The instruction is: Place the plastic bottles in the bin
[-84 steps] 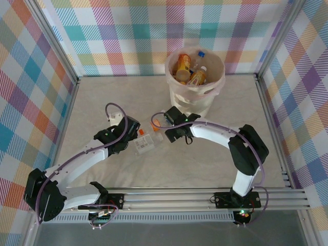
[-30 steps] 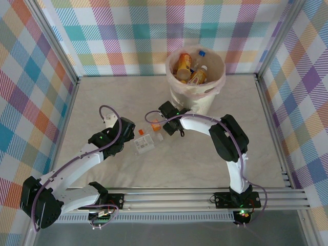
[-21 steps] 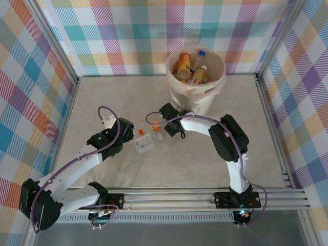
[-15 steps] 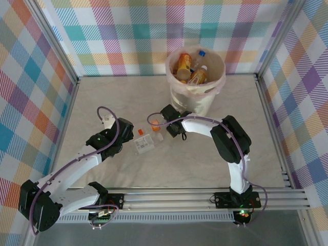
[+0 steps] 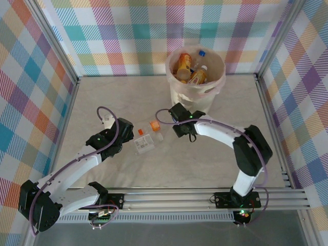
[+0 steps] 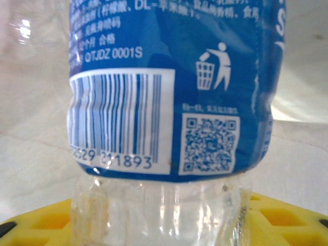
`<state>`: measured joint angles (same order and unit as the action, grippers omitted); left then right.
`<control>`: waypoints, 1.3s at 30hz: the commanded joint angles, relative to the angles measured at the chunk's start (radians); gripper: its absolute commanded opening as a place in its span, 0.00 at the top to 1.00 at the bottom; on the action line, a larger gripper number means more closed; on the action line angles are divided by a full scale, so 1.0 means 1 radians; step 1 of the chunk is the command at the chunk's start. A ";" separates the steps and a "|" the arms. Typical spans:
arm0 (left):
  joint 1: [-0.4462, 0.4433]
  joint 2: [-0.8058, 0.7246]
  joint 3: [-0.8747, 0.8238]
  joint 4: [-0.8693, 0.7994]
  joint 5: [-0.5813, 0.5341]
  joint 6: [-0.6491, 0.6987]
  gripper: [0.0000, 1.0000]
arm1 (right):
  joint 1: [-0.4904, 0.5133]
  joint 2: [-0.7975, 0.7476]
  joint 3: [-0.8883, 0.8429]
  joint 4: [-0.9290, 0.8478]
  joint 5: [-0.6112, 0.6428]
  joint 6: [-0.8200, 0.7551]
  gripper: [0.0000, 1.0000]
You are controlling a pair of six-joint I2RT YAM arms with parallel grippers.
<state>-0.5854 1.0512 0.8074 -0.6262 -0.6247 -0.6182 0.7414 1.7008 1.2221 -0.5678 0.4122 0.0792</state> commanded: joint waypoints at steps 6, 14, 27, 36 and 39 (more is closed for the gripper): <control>0.016 -0.012 -0.011 0.008 -0.002 -0.030 0.00 | 0.021 -0.280 -0.019 -0.111 -0.191 0.091 0.77; 0.016 -0.011 -0.002 0.012 0.000 -0.038 0.00 | 0.023 -0.492 0.024 -0.113 -0.356 0.089 0.78; 0.016 -0.029 0.004 0.040 0.059 -0.002 0.00 | 0.016 -0.470 0.298 -0.085 -0.105 -0.031 0.79; 0.016 -0.033 -0.006 0.074 0.109 0.023 0.00 | -0.054 -0.221 0.572 -0.123 0.002 -0.058 0.78; 0.017 -0.034 -0.008 0.074 0.111 0.023 0.00 | -0.091 -0.151 0.650 -0.133 0.004 -0.054 0.78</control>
<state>-0.5800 1.0351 0.8074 -0.5701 -0.5255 -0.6113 0.6765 1.5211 1.8027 -0.6838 0.3817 0.0372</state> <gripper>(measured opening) 0.999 0.574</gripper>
